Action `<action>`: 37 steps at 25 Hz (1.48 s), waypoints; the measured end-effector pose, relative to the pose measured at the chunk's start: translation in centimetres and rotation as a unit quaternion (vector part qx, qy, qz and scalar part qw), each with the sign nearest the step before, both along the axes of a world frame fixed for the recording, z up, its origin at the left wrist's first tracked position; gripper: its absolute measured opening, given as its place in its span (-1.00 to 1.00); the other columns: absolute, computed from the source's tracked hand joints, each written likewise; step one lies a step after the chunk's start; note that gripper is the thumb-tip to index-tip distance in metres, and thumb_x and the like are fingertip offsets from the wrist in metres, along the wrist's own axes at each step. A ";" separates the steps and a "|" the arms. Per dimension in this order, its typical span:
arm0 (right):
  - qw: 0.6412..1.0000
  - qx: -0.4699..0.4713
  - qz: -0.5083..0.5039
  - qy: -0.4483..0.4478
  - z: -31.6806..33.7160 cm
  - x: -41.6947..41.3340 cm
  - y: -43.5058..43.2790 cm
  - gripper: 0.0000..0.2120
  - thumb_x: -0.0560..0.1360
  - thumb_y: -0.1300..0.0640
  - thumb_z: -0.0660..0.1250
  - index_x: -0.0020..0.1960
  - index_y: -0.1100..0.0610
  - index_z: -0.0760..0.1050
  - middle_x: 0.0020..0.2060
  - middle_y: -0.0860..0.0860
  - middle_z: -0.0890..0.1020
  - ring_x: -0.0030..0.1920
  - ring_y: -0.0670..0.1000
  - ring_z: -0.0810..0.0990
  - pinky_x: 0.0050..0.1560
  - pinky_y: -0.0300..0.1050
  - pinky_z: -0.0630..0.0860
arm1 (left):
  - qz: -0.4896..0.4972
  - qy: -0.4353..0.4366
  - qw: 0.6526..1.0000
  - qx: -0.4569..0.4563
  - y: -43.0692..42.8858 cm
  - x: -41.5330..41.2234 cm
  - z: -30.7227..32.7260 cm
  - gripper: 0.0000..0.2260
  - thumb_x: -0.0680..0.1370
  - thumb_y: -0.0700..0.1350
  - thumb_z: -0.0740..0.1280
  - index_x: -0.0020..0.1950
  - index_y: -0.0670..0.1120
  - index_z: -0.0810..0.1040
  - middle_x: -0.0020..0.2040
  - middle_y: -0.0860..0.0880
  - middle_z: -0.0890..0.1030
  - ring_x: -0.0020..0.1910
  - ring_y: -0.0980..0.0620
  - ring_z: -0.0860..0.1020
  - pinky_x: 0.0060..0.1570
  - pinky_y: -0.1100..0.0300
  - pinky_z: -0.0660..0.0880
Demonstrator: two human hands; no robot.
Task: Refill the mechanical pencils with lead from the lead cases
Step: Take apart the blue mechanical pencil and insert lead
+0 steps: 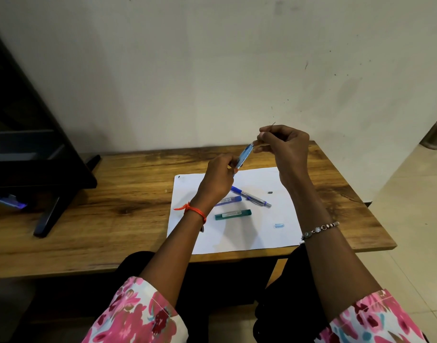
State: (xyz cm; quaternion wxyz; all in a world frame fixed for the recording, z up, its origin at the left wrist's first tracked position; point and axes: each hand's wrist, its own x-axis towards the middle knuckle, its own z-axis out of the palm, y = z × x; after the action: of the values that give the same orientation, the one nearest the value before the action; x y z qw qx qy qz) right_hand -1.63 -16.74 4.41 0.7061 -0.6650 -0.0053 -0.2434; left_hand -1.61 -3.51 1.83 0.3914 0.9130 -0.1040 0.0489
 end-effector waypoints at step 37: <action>0.780 -0.495 0.030 0.382 -3.5 1.0 -1.5 -0.74 0.36 0.39 0.42 0.01 0.32 0.45 0.10 0.26 0.57 0.05 0.23 0.61 -0.30 -0.10 0.44 | -0.002 0.036 0.998 -0.043 0.0 -0.2 0.7 -0.75 0.56 -0.25 0.24 0.22 -0.23 0.49 0.21 -0.15 0.54 0.09 0.00 0.50 -0.01 0.30 0.37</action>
State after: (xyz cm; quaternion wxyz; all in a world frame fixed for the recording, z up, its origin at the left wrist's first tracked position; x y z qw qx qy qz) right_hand -0.60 -18.26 0.88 0.2311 -0.9608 0.1252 0.0876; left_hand -1.83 -3.53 2.55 0.4341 0.8963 -0.0891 0.0198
